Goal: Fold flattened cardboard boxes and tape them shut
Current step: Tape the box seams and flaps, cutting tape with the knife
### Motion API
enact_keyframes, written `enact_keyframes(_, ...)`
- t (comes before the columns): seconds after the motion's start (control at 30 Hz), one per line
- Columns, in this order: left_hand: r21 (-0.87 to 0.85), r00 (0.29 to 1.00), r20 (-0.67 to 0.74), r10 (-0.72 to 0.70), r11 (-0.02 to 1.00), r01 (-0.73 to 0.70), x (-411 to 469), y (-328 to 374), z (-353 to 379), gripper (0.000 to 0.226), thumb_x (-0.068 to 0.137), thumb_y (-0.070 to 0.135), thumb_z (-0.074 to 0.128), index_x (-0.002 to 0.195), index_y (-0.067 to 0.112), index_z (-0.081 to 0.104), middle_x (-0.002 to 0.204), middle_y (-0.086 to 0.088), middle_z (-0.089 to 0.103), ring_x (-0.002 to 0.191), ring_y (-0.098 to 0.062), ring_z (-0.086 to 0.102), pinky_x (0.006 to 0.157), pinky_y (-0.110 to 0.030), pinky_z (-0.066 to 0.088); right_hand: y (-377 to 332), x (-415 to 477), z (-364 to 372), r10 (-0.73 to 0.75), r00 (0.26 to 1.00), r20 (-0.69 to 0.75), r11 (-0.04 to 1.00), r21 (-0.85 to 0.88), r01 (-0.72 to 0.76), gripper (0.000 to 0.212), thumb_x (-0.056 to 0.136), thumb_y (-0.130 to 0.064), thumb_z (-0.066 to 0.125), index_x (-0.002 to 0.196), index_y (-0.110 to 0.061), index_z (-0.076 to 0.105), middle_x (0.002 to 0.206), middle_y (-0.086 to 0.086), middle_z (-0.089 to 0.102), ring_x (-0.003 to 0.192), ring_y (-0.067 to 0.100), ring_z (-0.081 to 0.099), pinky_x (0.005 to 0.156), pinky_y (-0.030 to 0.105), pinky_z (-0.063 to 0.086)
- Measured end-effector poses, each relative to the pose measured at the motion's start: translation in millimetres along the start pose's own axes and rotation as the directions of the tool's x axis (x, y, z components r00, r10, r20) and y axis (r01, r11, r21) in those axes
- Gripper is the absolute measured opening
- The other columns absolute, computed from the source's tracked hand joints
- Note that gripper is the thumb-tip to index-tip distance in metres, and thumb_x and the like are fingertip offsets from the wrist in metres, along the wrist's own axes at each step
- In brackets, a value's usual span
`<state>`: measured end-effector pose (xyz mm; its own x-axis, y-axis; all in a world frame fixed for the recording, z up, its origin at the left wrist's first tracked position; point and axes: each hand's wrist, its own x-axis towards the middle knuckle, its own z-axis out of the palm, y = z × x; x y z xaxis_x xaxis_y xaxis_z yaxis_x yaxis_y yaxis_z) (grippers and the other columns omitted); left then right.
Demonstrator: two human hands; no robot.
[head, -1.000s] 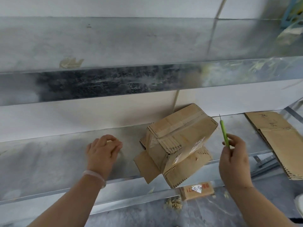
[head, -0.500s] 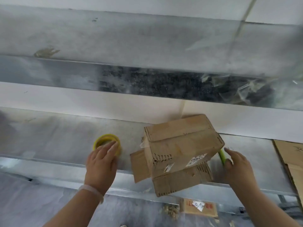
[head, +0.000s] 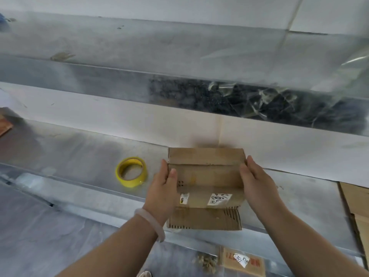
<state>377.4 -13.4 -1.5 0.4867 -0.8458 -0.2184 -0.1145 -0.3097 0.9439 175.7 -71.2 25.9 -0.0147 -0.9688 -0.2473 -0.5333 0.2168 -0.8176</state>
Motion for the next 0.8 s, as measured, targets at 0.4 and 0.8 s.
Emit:
enact_keyframes(0.4, 0.265, 0.98, -0.199, -0.012, 0.962, 0.066, 27.2, 24.2, 22.2, 0.041, 0.072, 0.061, 0.063, 0.101, 0.032, 0.065, 0.095, 0.01, 0.066, 0.092, -0.017, 0.065, 0.083, -0.033, 0.052, -23.2, 24.4, 28.6, 0.135, 0.983, -0.127, 0.975, -0.16, -0.155, 0.086, 0.076, -0.068, 0.064, 0.138, -0.022, 0.025, 0.137, 0.003, 0.047, 0.123, 0.029, 0.049, 0.096, 0.041, 0.041)
enact_keyframes(0.8, 0.298, 0.98, -0.198, -0.015, 0.952, 0.074, 28.0, 24.3, 21.0, 0.02, 0.096, 0.032, 0.049, 0.106, 0.025, 0.065, 0.076, 0.016, 0.058, 0.069, -0.01, 0.051, 0.064, -0.023, 0.036, -6.6, 35.0, 27.4, 0.067, 0.992, -0.109, 0.992, -0.097, -0.078, 0.065, 0.094, -0.046, 0.053, 0.152, -0.028, 0.03, 0.145, -0.002, 0.05, 0.129, 0.025, 0.05, 0.104, 0.041, 0.044)
